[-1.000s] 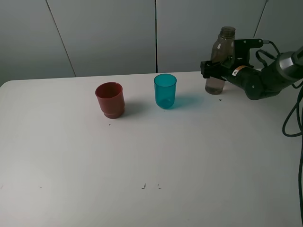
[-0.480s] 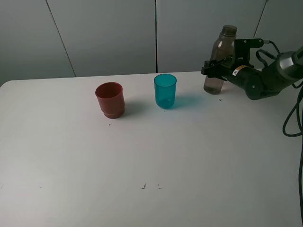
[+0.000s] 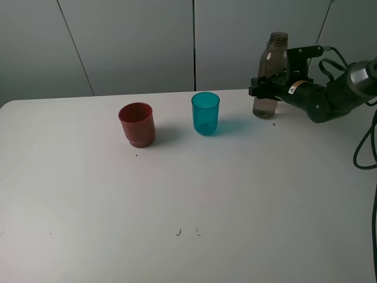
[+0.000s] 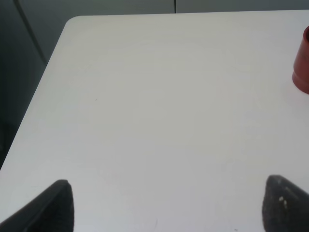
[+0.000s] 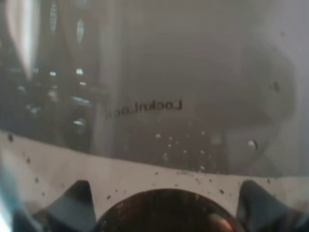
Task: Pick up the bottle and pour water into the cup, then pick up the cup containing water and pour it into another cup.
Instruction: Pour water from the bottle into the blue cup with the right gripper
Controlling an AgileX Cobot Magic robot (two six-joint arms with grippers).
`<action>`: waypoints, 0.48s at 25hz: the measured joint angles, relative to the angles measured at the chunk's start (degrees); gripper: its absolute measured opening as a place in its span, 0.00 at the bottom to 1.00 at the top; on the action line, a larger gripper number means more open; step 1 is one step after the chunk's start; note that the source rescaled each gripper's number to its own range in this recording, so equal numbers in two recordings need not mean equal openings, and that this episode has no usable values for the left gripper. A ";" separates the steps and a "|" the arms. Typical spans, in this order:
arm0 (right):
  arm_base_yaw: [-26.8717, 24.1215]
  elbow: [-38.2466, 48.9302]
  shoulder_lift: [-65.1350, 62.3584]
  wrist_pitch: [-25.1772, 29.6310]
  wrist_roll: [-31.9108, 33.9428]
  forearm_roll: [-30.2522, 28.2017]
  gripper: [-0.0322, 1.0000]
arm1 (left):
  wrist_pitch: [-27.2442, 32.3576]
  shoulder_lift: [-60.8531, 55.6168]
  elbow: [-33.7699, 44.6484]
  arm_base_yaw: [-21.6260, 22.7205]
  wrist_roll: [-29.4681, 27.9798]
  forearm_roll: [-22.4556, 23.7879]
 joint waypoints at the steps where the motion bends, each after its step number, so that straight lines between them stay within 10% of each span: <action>1: 0.00 0.11 -0.45 0.28 -0.13 -0.46 0.03 | 0.00 0.00 0.00 0.00 0.00 0.00; 12: 4.19 0.00 -4.45 0.84 -10.09 -1.73 0.03 | 0.00 0.00 0.00 0.00 -0.10 0.00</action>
